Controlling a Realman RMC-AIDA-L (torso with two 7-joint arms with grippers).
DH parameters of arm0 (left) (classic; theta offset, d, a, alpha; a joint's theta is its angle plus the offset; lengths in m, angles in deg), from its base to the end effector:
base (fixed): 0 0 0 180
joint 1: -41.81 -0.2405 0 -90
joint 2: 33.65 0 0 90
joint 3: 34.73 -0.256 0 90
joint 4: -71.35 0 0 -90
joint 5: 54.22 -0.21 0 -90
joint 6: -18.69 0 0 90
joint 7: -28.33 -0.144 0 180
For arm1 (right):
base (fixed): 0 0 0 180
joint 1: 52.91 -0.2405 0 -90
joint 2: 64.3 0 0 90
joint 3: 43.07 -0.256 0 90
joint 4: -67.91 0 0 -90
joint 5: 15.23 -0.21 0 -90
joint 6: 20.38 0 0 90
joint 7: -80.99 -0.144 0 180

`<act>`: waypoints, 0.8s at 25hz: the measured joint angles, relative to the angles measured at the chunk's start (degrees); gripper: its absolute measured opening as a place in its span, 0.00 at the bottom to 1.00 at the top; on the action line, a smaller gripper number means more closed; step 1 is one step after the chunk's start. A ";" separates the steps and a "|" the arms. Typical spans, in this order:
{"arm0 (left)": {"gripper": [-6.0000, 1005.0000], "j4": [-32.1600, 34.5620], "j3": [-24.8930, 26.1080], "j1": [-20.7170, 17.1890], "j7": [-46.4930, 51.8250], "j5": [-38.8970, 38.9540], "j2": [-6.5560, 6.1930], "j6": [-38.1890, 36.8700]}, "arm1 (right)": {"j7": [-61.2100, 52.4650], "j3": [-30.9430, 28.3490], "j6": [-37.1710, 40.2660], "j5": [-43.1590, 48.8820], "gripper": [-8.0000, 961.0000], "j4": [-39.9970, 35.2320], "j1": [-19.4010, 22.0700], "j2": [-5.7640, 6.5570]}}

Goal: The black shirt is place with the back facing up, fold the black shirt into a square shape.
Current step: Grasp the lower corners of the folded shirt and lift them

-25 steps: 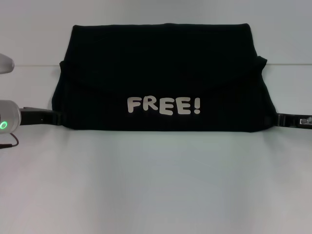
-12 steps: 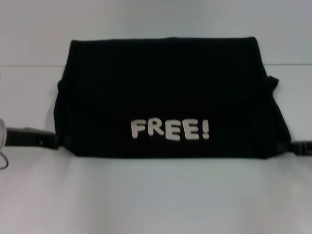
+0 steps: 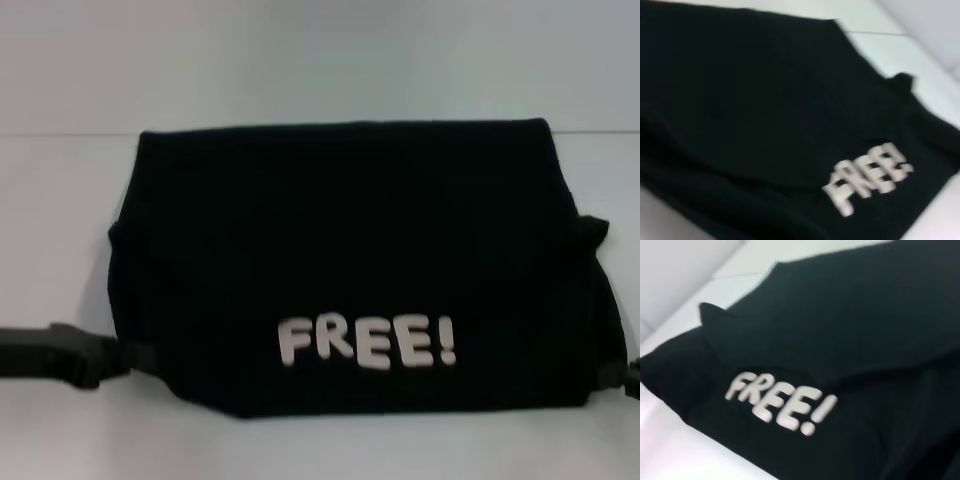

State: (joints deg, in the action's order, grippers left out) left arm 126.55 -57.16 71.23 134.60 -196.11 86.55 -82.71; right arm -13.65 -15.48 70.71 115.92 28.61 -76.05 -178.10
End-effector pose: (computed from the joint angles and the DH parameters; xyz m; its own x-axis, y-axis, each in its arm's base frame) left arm -0.3039 0.3014 0.0535 0.5945 0.7385 0.3179 0.7958 -0.5970 -0.1013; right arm 0.3529 0.2845 0.0493 0.5958 -0.6966 -0.3998 -0.7926 -0.5905 -0.1523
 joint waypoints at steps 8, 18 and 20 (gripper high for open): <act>0.01 -1.84 2.85 -2.24 -5.84 0.03 -0.01 -10.28 | 3.18 -3.84 7.90 0.20 0.01 -0.33 2.64 0.87; 0.01 -1.80 3.84 -3.73 -6.61 -0.46 0.13 -13.75 | 3.54 -4.76 11.68 0.33 0.01 -1.57 5.38 1.15; 0.01 -1.67 3.87 -3.85 -6.61 -0.50 0.13 -14.26 | 3.56 -5.08 12.04 0.34 0.01 -1.61 5.95 1.19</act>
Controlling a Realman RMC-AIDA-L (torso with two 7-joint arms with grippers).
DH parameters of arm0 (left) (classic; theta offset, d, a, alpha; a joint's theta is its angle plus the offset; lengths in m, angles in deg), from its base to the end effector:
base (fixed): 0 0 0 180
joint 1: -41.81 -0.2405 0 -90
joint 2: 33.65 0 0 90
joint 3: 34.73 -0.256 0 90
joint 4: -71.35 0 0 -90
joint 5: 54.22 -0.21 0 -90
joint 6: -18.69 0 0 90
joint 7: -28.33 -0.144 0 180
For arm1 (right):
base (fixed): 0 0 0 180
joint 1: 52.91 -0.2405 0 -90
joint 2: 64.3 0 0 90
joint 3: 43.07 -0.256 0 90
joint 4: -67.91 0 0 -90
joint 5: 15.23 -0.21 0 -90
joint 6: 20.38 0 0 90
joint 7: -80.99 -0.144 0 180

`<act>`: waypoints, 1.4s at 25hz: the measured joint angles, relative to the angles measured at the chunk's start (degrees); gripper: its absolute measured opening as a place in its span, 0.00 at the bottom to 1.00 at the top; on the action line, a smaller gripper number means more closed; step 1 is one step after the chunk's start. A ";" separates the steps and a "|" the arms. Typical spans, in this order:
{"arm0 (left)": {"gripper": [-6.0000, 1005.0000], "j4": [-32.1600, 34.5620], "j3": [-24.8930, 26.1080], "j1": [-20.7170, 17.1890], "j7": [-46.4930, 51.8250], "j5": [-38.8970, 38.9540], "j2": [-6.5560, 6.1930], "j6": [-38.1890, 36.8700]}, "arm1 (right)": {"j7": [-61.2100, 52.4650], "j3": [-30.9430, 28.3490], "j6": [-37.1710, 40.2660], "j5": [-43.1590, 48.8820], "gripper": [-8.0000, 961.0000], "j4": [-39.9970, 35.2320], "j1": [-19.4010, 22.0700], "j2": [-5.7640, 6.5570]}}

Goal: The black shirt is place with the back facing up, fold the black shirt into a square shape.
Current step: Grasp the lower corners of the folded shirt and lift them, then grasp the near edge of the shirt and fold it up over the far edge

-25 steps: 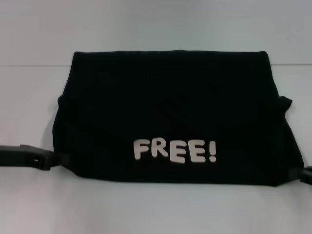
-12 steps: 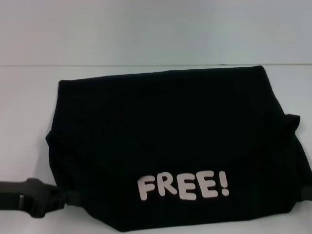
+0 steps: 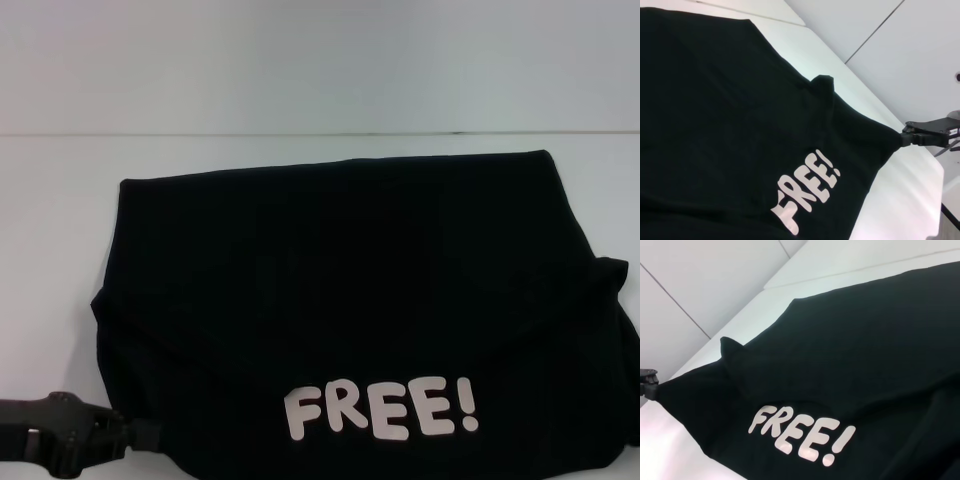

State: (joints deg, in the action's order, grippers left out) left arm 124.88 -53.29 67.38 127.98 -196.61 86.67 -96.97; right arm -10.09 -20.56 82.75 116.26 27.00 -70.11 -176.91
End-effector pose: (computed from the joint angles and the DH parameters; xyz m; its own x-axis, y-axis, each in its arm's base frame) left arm -0.3051 0.2496 0.0506 0.5971 0.7386 0.3129 0.7496 -0.6527 0.1101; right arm 0.3645 0.2328 0.0692 0.5639 -0.6999 -0.4384 -0.7948 -0.6042 -0.0577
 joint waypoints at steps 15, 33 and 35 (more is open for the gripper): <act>0.01 -0.91 0.19 3.16 0.79 -0.08 -1.29 -0.23 | -0.07 -0.33 1.63 -0.01 0.01 -0.03 1.53 -0.84; 0.02 -3.15 0.37 7.71 2.07 0.37 -2.72 7.22 | -0.52 -4.57 1.31 -0.29 0.01 0.08 -4.11 0.97; 0.02 -5.63 0.33 10.07 2.74 0.40 -3.42 11.60 | -0.64 -6.05 0.30 -0.32 0.01 0.26 -6.27 1.28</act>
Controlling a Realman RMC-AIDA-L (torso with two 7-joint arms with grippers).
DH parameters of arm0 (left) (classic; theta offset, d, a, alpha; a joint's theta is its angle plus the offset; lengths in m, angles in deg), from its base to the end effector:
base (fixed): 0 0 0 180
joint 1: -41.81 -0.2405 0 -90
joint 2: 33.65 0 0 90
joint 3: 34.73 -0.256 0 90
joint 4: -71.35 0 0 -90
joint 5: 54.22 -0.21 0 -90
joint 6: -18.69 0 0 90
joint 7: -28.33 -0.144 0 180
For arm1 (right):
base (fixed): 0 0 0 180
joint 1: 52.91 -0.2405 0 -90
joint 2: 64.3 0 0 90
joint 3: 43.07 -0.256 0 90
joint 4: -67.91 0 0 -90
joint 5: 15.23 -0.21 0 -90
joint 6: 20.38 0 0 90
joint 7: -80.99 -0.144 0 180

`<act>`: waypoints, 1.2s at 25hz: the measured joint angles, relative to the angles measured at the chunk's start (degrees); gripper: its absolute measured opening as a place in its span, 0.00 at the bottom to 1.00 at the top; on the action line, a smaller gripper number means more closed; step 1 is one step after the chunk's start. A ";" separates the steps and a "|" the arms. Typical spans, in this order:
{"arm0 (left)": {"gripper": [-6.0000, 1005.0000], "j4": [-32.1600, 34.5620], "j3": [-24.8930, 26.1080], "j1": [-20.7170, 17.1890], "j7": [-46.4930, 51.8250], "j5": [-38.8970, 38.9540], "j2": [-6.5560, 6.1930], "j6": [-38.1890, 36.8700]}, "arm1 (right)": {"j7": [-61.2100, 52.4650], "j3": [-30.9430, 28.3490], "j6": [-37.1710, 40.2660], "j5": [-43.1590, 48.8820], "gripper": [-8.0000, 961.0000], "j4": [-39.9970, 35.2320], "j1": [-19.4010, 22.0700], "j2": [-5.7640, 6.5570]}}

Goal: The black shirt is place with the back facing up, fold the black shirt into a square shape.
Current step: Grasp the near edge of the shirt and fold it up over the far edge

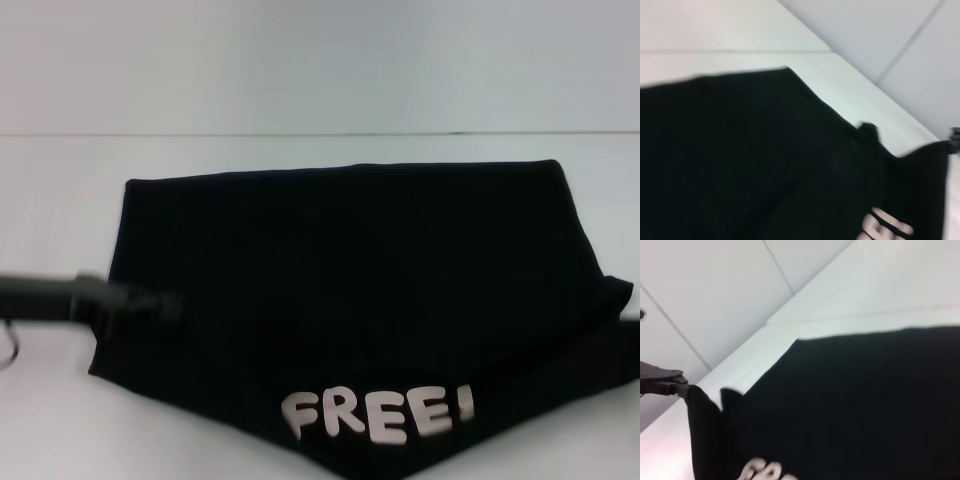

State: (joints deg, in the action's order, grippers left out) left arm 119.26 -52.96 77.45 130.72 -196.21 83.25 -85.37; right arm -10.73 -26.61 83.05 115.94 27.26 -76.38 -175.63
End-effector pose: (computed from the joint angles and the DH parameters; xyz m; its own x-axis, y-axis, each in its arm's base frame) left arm -0.2816 0.3240 0.0582 0.6477 0.6766 0.3504 0.7289 -0.6841 -0.0263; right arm 0.3436 0.2733 0.0892 0.5919 -0.6176 -0.5179 -0.7577 -0.6455 -0.0961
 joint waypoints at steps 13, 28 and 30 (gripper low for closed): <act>0.02 -6.42 -6.05 10.09 9.34 -0.25 -2.19 33.24 | -6.94 2.18 -26.47 0.49 0.01 4.46 -12.99 -0.38; 0.02 -11.81 -13.04 11.97 10.40 -0.54 -1.69 57.32 | -9.22 9.42 -56.94 0.09 0.01 15.17 -24.01 -2.62; 0.02 -12.28 -14.17 12.14 10.39 -0.55 -1.44 59.56 | -9.21 9.92 -59.28 0.01 0.01 15.45 -25.10 -3.10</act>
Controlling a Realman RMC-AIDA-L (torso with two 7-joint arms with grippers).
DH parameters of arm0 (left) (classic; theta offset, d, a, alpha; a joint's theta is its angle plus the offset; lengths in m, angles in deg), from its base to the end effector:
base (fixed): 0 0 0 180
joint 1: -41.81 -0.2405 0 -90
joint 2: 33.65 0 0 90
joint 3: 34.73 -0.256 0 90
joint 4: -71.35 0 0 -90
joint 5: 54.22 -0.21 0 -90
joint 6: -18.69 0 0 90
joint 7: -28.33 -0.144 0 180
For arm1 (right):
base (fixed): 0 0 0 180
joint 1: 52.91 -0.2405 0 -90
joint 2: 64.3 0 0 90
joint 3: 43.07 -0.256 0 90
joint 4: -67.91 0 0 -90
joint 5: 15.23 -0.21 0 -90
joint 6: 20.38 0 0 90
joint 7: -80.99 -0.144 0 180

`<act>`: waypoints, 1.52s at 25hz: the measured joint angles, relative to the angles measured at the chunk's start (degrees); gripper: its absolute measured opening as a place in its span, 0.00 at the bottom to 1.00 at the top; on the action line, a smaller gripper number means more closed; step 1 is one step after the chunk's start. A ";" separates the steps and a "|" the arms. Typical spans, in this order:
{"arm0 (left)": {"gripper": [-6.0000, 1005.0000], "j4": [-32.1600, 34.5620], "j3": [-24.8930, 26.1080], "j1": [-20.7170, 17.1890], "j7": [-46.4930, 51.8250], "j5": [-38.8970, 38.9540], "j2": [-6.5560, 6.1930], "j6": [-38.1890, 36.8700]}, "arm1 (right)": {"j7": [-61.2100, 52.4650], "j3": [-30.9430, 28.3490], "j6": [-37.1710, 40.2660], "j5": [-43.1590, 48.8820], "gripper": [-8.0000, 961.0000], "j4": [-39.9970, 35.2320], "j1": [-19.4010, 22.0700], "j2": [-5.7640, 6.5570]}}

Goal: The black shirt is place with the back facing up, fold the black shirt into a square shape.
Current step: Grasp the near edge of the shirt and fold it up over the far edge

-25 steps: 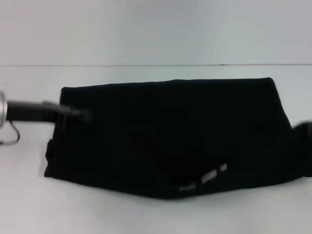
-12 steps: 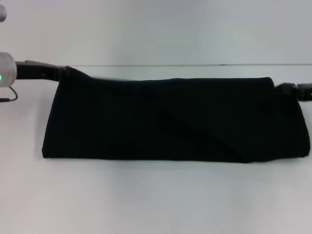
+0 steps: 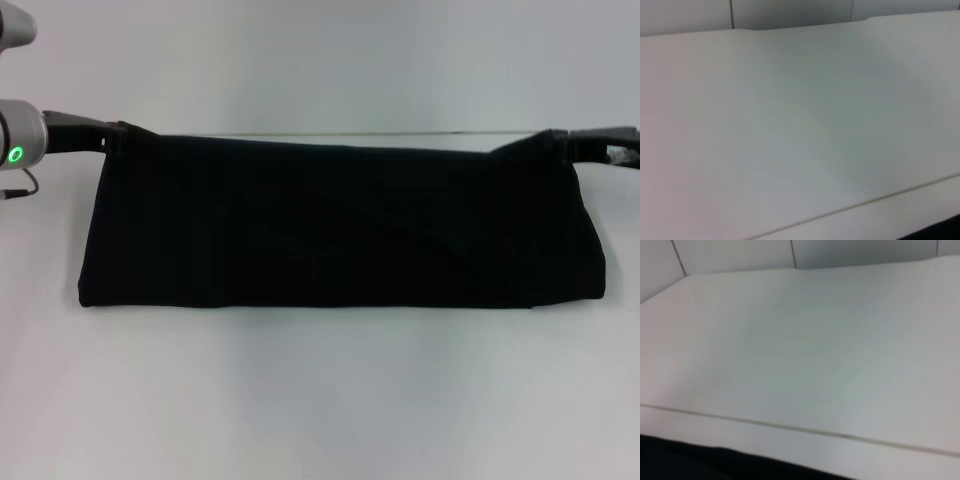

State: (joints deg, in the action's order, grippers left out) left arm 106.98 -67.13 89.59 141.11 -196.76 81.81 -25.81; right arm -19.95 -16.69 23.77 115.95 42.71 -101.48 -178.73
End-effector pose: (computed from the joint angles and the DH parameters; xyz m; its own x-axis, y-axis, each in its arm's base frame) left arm -0.2721 0.4703 0.0607 0.7028 0.5655 0.4315 0.6760 -0.3422 -0.6527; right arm 0.2756 0.4639 0.0353 0.6429 -0.5492 -0.5338 -0.7590 -0.3636 -0.5401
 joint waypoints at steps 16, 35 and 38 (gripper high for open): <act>0.02 -1.92 -2.23 1.73 0.30 0.30 0.41 9.09 | 0.39 1.39 -7.37 -0.06 0.02 1.38 -4.18 0.18; 0.03 -3.56 -2.77 2.50 -0.30 0.12 1.61 13.53 | -0.08 3.99 -11.29 -0.02 0.02 3.16 -5.36 -0.34; 0.03 -5.29 -3.60 2.55 0.09 0.10 1.95 17.23 | -0.24 3.98 -11.39 0.07 0.09 2.78 -4.84 -0.42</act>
State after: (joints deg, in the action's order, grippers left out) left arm 101.70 -70.73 92.14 141.20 -196.66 83.76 -8.58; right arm -20.19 -12.72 12.39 116.02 45.49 -106.32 -179.15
